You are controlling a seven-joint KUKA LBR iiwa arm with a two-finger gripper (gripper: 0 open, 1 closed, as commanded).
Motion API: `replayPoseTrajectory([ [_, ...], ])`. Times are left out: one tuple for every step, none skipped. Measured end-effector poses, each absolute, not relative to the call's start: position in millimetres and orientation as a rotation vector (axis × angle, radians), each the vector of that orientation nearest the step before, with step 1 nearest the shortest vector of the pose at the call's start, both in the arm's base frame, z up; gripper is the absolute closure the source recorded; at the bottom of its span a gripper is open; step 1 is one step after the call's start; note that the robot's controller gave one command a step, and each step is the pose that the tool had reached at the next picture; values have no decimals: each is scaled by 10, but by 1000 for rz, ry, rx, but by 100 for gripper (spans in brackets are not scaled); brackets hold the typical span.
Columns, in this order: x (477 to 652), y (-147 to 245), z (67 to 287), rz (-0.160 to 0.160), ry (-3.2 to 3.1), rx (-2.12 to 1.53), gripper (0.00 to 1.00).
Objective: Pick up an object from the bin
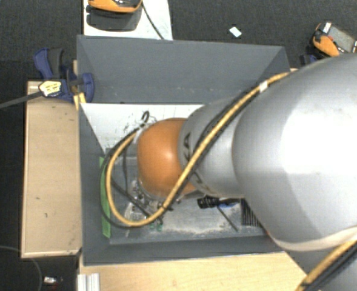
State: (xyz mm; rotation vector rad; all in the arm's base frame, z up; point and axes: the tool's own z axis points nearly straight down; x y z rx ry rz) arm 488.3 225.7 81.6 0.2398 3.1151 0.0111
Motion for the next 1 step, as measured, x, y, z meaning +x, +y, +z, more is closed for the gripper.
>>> replayPoseTrajectory([
  [4914,2101,737,20,3104,299,100],
])
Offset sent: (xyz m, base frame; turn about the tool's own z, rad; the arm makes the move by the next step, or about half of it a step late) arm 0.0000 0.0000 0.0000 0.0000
